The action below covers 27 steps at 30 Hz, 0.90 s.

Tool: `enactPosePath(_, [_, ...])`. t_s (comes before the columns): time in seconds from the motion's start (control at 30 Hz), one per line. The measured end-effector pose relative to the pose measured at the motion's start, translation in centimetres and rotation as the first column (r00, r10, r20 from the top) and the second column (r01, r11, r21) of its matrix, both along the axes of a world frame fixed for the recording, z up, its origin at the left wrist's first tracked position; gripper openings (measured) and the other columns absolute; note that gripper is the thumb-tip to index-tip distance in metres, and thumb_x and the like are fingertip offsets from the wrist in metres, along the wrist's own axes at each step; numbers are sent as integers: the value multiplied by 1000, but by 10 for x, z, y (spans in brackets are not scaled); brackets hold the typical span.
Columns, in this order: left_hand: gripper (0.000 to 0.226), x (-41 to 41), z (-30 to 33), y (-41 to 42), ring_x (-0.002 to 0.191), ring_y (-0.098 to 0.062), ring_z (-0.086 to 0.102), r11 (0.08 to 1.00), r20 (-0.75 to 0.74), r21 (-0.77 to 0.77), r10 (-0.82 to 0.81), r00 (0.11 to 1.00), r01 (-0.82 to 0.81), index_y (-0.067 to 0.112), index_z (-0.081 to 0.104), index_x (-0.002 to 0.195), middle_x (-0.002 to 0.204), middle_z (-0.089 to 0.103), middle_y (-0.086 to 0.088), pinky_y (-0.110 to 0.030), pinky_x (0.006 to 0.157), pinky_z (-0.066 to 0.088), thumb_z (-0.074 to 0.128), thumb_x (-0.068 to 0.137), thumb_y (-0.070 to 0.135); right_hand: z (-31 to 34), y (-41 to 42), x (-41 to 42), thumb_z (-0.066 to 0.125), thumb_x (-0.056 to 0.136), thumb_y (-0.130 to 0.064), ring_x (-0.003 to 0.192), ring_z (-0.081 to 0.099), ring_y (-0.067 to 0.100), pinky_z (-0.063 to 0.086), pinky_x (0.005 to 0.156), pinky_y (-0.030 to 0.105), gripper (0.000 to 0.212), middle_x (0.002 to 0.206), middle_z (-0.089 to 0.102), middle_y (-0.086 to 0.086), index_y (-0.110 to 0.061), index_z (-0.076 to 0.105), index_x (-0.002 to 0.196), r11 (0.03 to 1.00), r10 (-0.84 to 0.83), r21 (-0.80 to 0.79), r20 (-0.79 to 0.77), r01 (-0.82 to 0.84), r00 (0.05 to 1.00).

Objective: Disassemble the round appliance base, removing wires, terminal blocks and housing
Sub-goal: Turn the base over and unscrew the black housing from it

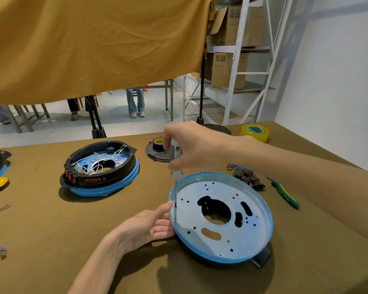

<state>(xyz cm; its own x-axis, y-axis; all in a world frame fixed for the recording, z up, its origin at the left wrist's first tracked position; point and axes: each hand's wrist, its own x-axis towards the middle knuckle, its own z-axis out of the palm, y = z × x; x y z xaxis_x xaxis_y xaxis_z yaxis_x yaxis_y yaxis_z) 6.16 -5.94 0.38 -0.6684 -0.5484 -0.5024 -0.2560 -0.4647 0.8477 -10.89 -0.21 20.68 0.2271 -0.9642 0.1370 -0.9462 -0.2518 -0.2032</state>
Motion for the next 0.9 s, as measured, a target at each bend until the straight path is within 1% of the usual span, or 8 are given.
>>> enactPosePath(0.1, [87,0,-1,0,111,-28,74,1000,3,3,5,1000,-5,3,62,129,118,76,-18,-33,86,63,79,66,60,1,1,2,81,79,-20,84,61,8,53,64,28,37,91,64,-9,-24,57,107,994,27,106,84,-36,996])
enactPosePath(0.2, [86,1,-1,0,111,-28,74,1000,2,0,-1,1000,1,3,63,129,118,76,-18,-32,86,63,79,67,61,-8,-2,8,64,93,-51,71,58,17,43,53,32,36,80,59,-4,-18,53,103,992,-72,-114,-204,50,976])
enactPosePath(0.27, [85,1,-1,0,111,-28,74,1000,1,1,0,1000,0,4,62,129,118,76,-17,-33,89,62,79,69,61,-11,-6,9,54,97,-58,66,56,19,40,50,33,43,78,59,1,-15,55,99,973,-141,-217,-292,78,946])
enactPosePath(0.37, [84,1,0,0,111,-28,74,1000,-7,10,6,1000,-6,3,63,130,119,76,-18,-33,88,62,79,69,59,-5,-6,6,66,95,-38,79,61,20,50,59,35,24,87,63,-1,-17,56,103,997,-58,-50,-72,55,996])
enactPosePath(0.5, [81,-1,2,2,110,-28,75,999,-16,42,31,999,-30,4,63,129,118,76,-18,-32,84,63,80,68,56,10,0,5,77,83,-28,75,55,7,38,54,24,39,96,56,-8,-25,51,113,977,-39,211,81,21,996])
enactPosePath(0.67, [79,-1,4,3,110,-27,75,998,-8,37,42,999,-42,5,63,128,117,76,-17,-33,86,63,77,70,56,-1,-3,15,54,94,-64,66,57,18,35,50,31,48,79,61,0,-16,56,99,976,-169,-185,-305,115,937])
enactPosePath(0.8, [77,-2,6,4,109,-27,75,998,-8,37,43,999,-43,5,64,128,117,77,-16,-33,87,63,77,71,55,0,-5,13,68,93,-34,82,64,19,54,63,34,26,94,67,1,-15,58,109,994,-111,-12,-26,110,994])
enactPosePath(0.9, [75,-2,5,4,110,-27,75,999,-6,35,42,999,-42,4,63,128,117,77,-17,-34,91,62,75,74,55,10,-1,10,74,84,-18,75,57,10,42,51,23,36,93,57,-6,-22,55,114,985,-94,153,77,82,993])
